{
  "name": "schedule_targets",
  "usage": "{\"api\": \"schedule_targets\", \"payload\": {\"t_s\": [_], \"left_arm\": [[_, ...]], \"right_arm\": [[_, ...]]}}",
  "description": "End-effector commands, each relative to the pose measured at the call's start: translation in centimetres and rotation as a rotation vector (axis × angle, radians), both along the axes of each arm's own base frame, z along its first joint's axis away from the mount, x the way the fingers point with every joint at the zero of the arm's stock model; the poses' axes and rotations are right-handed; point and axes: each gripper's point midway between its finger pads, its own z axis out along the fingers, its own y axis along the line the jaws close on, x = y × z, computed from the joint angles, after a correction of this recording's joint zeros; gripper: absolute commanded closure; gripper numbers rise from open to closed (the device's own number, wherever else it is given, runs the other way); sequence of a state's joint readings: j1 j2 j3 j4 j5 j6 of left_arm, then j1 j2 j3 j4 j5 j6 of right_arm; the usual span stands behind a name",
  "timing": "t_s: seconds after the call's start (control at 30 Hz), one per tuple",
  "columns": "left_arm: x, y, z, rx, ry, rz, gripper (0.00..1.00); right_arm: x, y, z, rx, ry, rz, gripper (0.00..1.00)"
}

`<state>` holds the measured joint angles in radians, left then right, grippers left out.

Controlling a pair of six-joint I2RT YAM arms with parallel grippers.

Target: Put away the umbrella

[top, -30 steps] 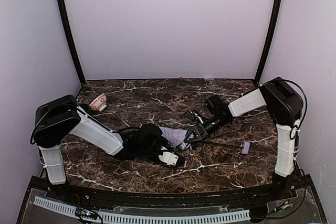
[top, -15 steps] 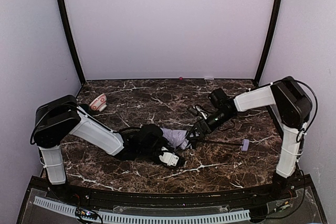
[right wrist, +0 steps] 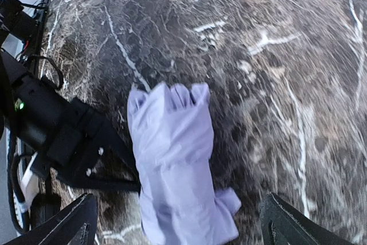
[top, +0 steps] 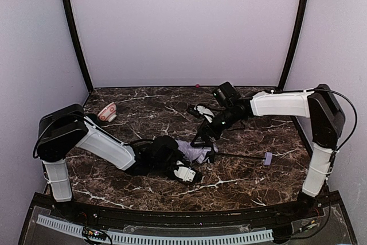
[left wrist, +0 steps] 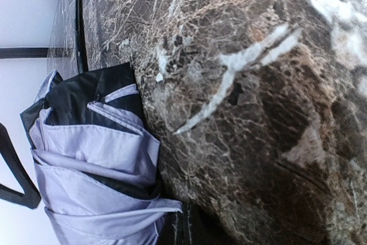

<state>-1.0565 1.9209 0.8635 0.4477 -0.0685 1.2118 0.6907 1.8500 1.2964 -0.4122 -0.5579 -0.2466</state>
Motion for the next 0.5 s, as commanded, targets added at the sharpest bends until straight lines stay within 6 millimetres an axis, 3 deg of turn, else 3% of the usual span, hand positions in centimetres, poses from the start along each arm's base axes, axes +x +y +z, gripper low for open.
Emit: {"api": "schedule_targets", "payload": {"t_s": [0.0, 0.1, 0.2, 0.3, 0.47], "left_arm": [[-2.3, 4.5, -5.7, 0.223, 0.125, 0.002, 1.0], [-2.2, 4.5, -5.7, 0.224, 0.122, 0.006, 1.0], [-2.2, 4.7, -5.8, 0.229, 0.123, 0.008, 1.0], [-2.2, 4.7, -5.8, 0.229, 0.122, 0.008, 1.0], [-2.2, 4.8, -5.7, 0.234, 0.119, 0.011, 1.0]], "right_arm": [[1.1, 1.8, -1.0, 0.028, 0.009, 0.039, 0.0], [0.3, 2.3, -2.7, 0.014, 0.022, 0.072, 0.0], [-0.6, 1.7, -5.7, -0.054, 0.064, 0.097, 0.01], [-1.3, 1.0, -7.5, -0.092, 0.097, 0.11, 0.08], [-1.6, 0.7, -8.7, -0.113, 0.114, 0.109, 0.25]]}}
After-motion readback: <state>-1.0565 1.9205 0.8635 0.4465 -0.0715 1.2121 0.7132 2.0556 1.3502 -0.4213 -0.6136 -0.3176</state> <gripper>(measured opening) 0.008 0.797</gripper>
